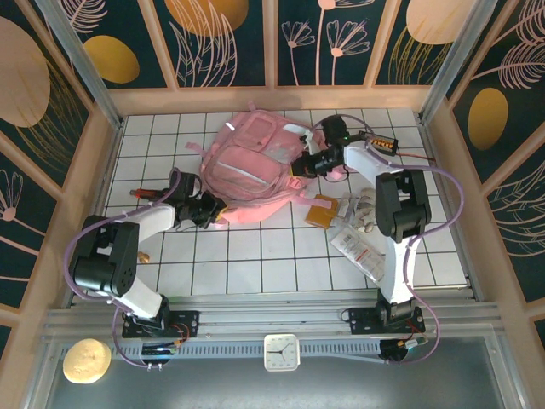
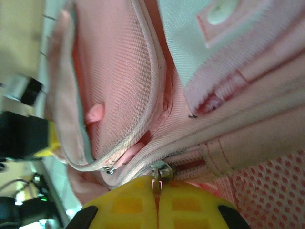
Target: Pack the student bag
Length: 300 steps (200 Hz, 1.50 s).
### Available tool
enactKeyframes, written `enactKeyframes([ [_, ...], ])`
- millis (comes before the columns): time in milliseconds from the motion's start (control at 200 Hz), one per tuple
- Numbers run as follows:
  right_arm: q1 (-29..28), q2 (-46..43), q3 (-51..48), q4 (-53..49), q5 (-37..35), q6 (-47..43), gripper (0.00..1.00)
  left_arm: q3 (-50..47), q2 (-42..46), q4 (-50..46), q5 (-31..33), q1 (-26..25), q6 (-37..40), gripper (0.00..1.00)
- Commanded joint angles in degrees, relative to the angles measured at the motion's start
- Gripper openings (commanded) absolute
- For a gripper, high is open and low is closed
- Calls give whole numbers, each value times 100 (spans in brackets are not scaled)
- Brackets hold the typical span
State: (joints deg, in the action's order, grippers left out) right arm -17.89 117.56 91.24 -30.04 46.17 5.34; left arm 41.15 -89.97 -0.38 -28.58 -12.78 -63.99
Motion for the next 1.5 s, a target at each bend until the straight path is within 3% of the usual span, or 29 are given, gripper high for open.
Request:
enactKeyframes([
  [0,-36,-322,873,57,861,270,0,-253,263,678,-67,-32,-341,0],
  [115,-260,-26,1211,-824,577,-298,0,-227,335,764,-79,-32,-335,0],
  [235,-388,-81,1155,-908,190,-453,0,25,314,361,-25,-32,104,0],
  [280,-396,-85,1198,-962,98,-525,0,212,320,3,107,-31,438,17],
  [360,-387,-40,1305,-1107,-20,-662,0,588,433,-684,436,-30,1032,59],
  [435,-371,-10,1331,-1091,13,-666,0,1107,502,-1425,749,-28,1712,75],
  [505,-364,34,1416,-1099,62,-676,0,1719,549,-2135,1157,-47,2521,98],
  [691,-345,13,1511,-1140,159,-728,0,2972,357,-3298,1962,-174,4316,99],
  [861,-259,-29,1436,-1124,232,-763,0,3745,-50,-3614,2997,-896,5978,99],
  [1091,-129,98,1564,-1144,129,-728,0,3775,318,-3526,4794,-972,6384,99],
  [1241,-122,206,1714,-1118,239,-652,0,3185,885,-3079,3998,-976,6988,99],
  [1361,-134,189,1672,-1117,285,-640,0,3288,611,-3025,2888,-1027,7531,98],
  [1496,-114,123,1616,-1097,321,-623,0,3175,324,-2736,2488,-1315,8264,96],
])
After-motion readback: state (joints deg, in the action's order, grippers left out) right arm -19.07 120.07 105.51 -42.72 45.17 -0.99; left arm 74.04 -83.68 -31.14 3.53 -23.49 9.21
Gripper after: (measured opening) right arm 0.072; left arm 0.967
